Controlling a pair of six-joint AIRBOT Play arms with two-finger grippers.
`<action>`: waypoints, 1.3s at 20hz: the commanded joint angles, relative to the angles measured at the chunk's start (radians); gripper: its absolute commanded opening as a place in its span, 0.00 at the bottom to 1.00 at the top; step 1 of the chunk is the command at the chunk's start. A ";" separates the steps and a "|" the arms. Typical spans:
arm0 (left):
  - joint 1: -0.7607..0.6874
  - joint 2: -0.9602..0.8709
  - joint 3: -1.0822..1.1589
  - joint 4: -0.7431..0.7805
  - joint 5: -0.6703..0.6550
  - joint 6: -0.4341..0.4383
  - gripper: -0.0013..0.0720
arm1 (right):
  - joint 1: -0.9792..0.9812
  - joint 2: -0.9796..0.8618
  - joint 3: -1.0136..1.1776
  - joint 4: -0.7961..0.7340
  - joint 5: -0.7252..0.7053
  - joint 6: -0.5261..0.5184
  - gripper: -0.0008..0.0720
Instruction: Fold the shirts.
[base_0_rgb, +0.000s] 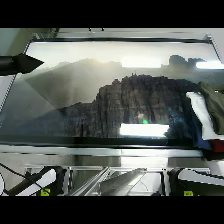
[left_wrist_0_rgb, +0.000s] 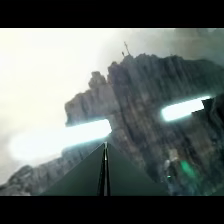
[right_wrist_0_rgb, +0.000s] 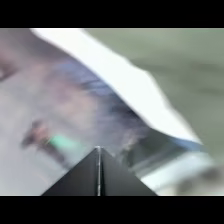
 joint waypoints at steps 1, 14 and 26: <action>-0.022 0.027 0.014 0.007 0.074 -0.040 0.03 | 0.183 0.034 -0.004 0.167 -0.021 -0.083 0.04; -0.435 0.571 -1.051 0.006 -0.206 -0.023 0.03 | 1.075 0.789 -1.200 0.147 -0.686 -0.211 0.04; -0.478 0.660 -1.085 0.006 -0.222 -0.048 0.03 | 1.079 0.789 -1.216 0.247 -0.666 -0.212 0.04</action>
